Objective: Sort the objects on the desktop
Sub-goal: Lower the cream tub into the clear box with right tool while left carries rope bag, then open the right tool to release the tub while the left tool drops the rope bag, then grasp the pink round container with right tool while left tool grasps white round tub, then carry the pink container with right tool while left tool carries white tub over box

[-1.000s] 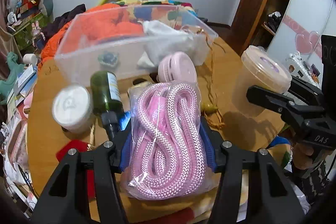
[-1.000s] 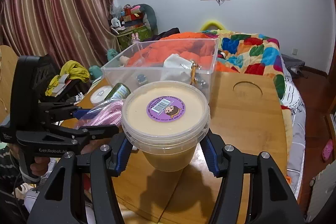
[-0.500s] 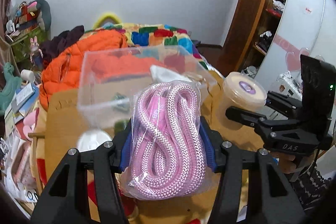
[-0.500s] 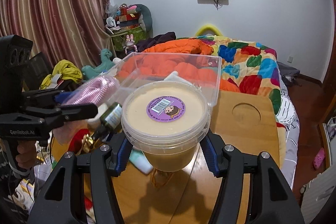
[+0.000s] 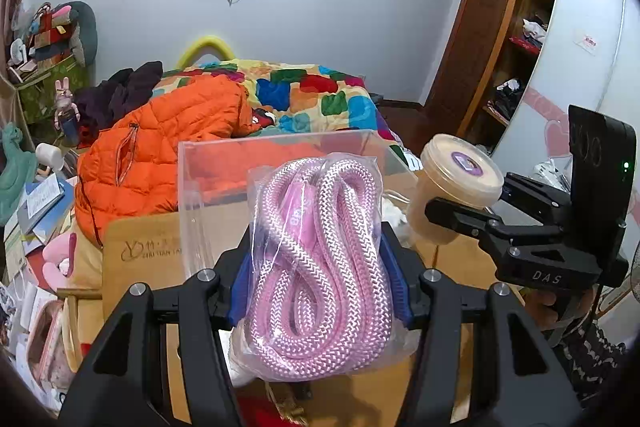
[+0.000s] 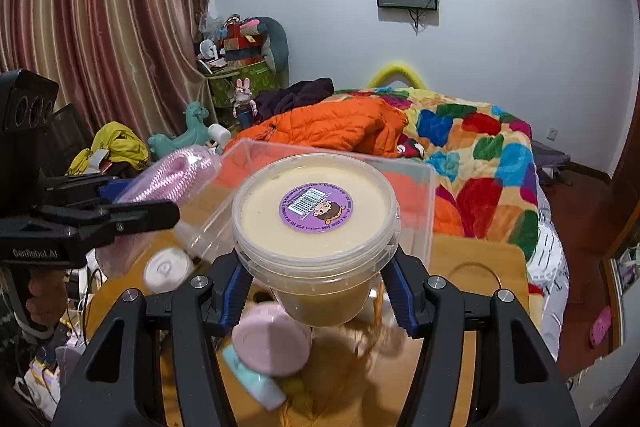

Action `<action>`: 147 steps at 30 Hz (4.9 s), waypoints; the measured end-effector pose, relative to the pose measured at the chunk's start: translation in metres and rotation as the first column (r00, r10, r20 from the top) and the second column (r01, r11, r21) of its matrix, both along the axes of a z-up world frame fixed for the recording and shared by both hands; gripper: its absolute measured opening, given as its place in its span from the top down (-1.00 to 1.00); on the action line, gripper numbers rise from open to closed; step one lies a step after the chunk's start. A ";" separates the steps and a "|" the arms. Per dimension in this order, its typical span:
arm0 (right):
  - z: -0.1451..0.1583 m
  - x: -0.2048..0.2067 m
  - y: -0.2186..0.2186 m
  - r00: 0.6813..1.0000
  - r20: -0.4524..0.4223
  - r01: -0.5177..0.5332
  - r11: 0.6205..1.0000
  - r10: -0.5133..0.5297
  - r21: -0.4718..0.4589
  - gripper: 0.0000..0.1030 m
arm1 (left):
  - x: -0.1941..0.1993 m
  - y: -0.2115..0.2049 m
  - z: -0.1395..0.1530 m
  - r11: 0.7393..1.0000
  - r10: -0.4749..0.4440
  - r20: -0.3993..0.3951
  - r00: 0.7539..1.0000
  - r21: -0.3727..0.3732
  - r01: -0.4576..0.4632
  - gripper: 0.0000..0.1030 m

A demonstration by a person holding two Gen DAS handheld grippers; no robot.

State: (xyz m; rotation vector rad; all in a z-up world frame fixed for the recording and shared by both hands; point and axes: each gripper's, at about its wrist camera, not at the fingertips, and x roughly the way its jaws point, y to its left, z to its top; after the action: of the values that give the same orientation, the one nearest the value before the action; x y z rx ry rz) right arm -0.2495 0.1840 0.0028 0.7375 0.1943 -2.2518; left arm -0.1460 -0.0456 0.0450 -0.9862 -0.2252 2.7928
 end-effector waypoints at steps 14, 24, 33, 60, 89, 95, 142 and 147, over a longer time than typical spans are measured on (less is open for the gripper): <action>-0.025 -0.037 -0.037 0.999 0.046 -0.027 0.998 0.024 0.062 -0.07 | -0.052 -0.026 -0.020 0.998 0.020 0.037 0.999 0.058 -0.022 -0.08; -0.039 -0.049 -0.048 0.996 0.081 -0.034 0.995 0.026 0.095 -0.07 | -0.073 -0.015 -0.035 1.000 -0.004 0.070 0.998 -0.009 0.005 -0.08; -0.047 -0.050 -0.054 0.996 0.087 -0.038 0.992 0.028 0.121 -0.09 | -0.078 -0.008 -0.047 0.999 -0.003 0.103 0.995 -0.049 0.008 -0.02; -0.019 0.001 -0.024 1.000 0.017 0.009 0.995 -0.010 0.104 -0.39 | -0.023 -0.002 -0.019 0.993 0.033 0.045 0.998 -0.111 -0.028 -0.14; -0.025 0.054 0.002 0.998 0.026 0.061 0.996 -0.063 0.071 -0.40 | 0.058 -0.018 -0.033 0.983 0.107 0.049 0.993 -0.154 -0.098 -0.38; -0.038 0.048 0.009 0.995 0.046 0.085 0.992 -0.090 0.093 -0.40 | 0.062 -0.029 -0.051 0.981 0.135 0.086 0.987 -0.155 -0.121 -0.42; -0.058 0.040 -0.013 0.991 0.133 0.021 0.998 -0.029 0.061 -0.16 | 0.047 -0.037 -0.080 0.987 0.154 0.140 0.978 -0.055 -0.148 -0.27; -0.043 0.037 -0.004 0.993 0.106 0.046 0.998 -0.049 0.032 -0.16 | 0.053 -0.036 -0.054 0.988 0.155 0.080 0.985 -0.034 -0.152 -0.27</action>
State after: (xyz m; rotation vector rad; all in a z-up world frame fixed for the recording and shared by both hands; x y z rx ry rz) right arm -0.2122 0.1798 -0.0398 0.8843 0.1603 -2.2519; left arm -0.0931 -0.0818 -0.0093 -1.1385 -0.2862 2.9026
